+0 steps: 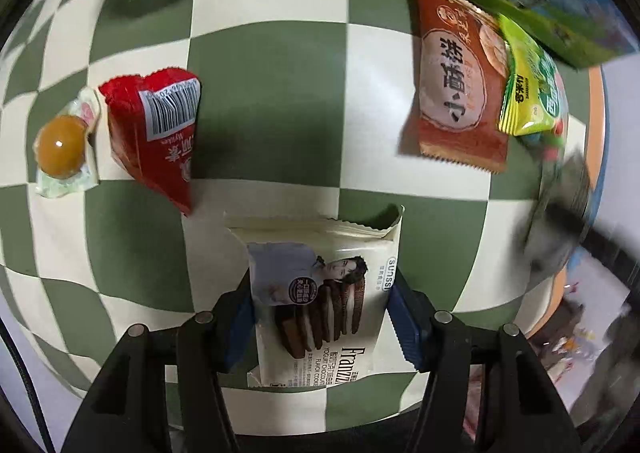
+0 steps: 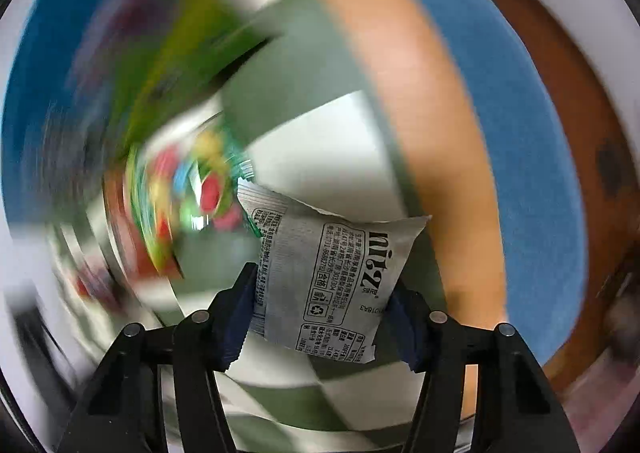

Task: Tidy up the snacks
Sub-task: 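Grasp the Franzzi cookie pack with the left gripper while the right grasps the white Mix bag, then carry both packets into the box and open both grippers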

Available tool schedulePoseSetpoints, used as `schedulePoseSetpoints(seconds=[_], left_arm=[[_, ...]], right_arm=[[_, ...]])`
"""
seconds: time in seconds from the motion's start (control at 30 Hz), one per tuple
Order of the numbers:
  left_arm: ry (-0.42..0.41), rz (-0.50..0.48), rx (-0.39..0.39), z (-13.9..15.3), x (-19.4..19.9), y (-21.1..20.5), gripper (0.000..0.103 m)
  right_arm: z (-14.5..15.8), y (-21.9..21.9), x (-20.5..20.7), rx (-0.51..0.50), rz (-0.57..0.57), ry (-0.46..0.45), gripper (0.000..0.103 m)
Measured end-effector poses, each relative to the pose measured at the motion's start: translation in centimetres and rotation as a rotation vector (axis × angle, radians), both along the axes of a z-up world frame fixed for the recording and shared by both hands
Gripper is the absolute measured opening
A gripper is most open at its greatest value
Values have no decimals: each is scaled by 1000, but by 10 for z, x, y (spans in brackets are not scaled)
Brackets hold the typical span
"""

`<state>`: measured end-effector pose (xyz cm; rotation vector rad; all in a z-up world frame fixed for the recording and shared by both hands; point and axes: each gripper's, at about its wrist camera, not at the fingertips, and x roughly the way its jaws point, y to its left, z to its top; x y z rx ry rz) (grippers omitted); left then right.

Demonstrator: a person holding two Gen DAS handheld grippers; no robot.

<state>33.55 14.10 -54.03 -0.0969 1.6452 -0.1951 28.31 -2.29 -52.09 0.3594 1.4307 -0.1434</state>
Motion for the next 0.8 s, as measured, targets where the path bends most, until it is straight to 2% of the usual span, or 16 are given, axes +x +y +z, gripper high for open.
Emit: schedulePoseSetpoints(seconds=[0.1, 0.17, 0.23, 0.37, 0.43, 0.47, 0.53, 0.6, 0.73, 0.77, 0.8], left_arm=[[39, 16, -40, -10, 0, 3, 61], [63, -3, -44, -20, -2, 0, 64], [65, -43, -26, -21, -7, -11, 66], [54, -88, -1, -22, -19, -28, 66], [23, -69, 6, -17, -21, -31, 58], [10, -67, 11, -13, -21, -32, 54], [-9, -76, 6, -6, -23, -34, 54], [-33, -99, 4, 5, -25, -39, 54], [-84, -112, -30, 35, -27, -33, 54], [-98, -109, -45, 47, -41, -8, 54], [-114, -105, -61, 58, -41, -8, 54]], right_arm=[[1, 28, -6, -88, 160, 8, 62], [-1, 35, -9, -93, 202, 24, 66], [1, 33, -13, -43, 169, 16, 76], [5, 24, -23, -2, 94, 4, 77], [0, 21, -25, 9, 64, 9, 77], [-3, 12, -26, 14, 52, 11, 76], [-9, 4, -27, 18, 29, 3, 60], [-7, 4, -28, 2, 42, -8, 54], [4, 13, -40, -16, 93, -23, 53], [9, 17, -43, -3, 99, -29, 53], [17, 21, -45, 8, 107, -39, 53]])
